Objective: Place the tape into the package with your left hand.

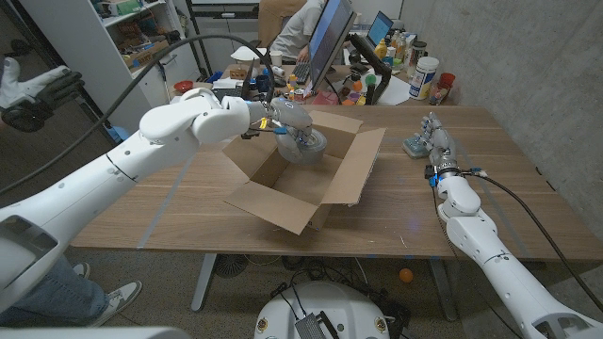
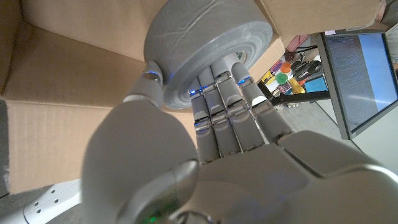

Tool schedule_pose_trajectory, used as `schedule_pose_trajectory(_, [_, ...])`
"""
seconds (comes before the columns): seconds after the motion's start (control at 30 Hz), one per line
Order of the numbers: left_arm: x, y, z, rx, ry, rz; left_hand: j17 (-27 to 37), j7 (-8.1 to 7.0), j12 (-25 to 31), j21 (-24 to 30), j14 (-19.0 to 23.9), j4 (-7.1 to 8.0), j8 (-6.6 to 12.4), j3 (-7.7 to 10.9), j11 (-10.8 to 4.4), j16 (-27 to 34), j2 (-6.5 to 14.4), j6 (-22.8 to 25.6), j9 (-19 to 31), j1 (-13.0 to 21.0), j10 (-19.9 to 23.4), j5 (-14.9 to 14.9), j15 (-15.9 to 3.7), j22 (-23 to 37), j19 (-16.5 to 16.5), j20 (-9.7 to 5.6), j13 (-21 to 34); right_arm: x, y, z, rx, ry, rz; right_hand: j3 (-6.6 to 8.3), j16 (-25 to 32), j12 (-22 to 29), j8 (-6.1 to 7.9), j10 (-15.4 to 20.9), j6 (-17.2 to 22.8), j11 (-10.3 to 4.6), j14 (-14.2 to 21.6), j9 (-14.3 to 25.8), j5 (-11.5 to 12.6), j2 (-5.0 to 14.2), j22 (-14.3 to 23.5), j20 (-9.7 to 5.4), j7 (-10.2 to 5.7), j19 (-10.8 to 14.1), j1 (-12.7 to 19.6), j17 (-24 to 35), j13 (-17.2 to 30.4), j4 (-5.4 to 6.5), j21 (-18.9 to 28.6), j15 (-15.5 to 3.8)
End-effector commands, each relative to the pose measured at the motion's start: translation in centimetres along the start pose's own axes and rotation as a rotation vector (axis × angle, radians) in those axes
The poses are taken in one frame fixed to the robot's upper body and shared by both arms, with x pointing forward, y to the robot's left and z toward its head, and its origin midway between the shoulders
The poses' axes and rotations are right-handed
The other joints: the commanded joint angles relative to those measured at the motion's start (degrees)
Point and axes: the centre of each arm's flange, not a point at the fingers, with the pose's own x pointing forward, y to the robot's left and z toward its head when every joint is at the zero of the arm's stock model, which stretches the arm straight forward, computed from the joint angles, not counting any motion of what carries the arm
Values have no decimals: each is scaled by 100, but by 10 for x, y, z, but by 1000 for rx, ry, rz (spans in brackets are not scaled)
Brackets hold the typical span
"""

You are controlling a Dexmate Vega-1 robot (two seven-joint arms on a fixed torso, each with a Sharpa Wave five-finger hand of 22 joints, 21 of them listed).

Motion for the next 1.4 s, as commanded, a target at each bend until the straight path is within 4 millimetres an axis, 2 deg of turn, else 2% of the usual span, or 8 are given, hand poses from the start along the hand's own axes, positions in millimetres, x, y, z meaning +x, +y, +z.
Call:
schedule_pose_trajectory(0.03, [19,-9,3,-3,-29,20,27,-308,-13,-18,92,3,60,24,-434,0,1210,297,3,1167,437,30,-110,6,-22,-13,34,3,-2,1,-30,-11,-7,37,16,22,15,41,48,-1,83,16,59,-13,14,-5,19,22,-46,-4,16,-13,51,3])
schedule_pose_trajectory(0.3, [46,-11,16,20,-86,6,30,-304,-24,-33,95,5,70,18,-440,0,1215,299,-4,1161,436,30,-125,6,-43,19,51,3,-4,-2,-23,-10,-16,39,14,22,18,49,63,-11,82,16,62,-15,14,-9,23,23,-49,-4,17,-15,50,-4])
schedule_pose_trajectory(0.77, [74,-17,31,4,-110,-51,28,-320,-40,-66,84,-5,79,12,-443,-11,1213,284,-15,1163,445,32,-112,5,-95,60,78,1,-8,-6,-17,1,-20,39,12,18,15,47,66,10,79,16,66,-19,14,-3,17,23,-58,-4,17,-15,49,2])
schedule_pose_trajectory(1.4, [75,-23,38,-19,-108,-92,21,-328,-70,-108,59,-4,100,1,-461,-35,1208,280,-30,1146,453,38,-104,5,-154,85,106,2,-6,-7,-19,10,-10,45,10,13,10,42,67,7,81,16,69,-19,14,1,15,20,-60,-6,17,-19,46,0])
